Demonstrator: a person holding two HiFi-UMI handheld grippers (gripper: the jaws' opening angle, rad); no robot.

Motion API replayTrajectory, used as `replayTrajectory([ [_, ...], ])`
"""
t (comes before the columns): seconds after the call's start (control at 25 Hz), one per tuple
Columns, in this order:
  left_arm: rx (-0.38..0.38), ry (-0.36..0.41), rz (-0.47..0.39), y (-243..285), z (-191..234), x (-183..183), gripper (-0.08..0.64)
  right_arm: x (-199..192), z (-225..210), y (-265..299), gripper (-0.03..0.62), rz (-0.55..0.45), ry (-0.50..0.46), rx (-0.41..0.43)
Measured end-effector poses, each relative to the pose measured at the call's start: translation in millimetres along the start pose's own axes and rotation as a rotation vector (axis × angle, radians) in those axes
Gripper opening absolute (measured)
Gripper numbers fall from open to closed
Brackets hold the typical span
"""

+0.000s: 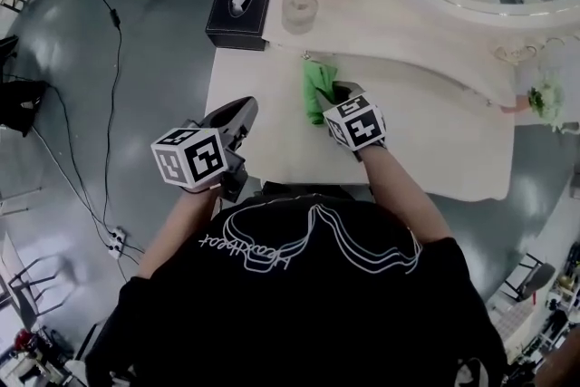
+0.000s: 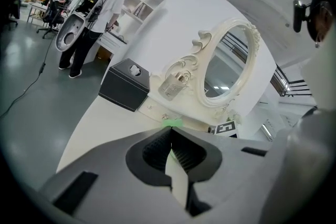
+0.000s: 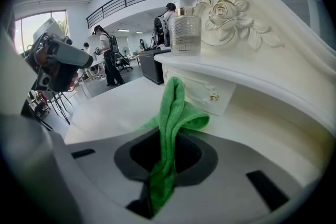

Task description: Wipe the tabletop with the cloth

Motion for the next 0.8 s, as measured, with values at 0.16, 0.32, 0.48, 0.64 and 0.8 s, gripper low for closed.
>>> replayTrajectory([
  [0.16,0.034,-0.018,-0.005,4,-14,-3,0.004,-4,-10,-5,0.055,0.007,-0.014,0.021],
  [0.32,0.05,-0.022,0.0,13,-29,-5,0.005,-9,-24,-8,0.055,0.015,-0.034,0.029],
  [0.48,0.063,-0.02,0.003,24,-45,-6,0.004,-13,-38,-15,0.055,0.008,-0.062,0.037],
  [0.64,0.073,-0.024,0.007,35,-57,-9,0.004,-18,-53,-23,0.055,0.015,-0.058,0.044],
  [0.8,0.082,-0.026,0.003,46,-70,-12,0.004,-21,-63,-27,0.055,0.009,-0.064,0.061],
])
Point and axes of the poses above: the fingertips, and each gripper's own axes: y forward along the fingers, z to its left, x out of its top, the point moved 9 cm from there along -y, backward along the fingers, and after that the axes turned 10 degrees about y, right-handed, at the moved point
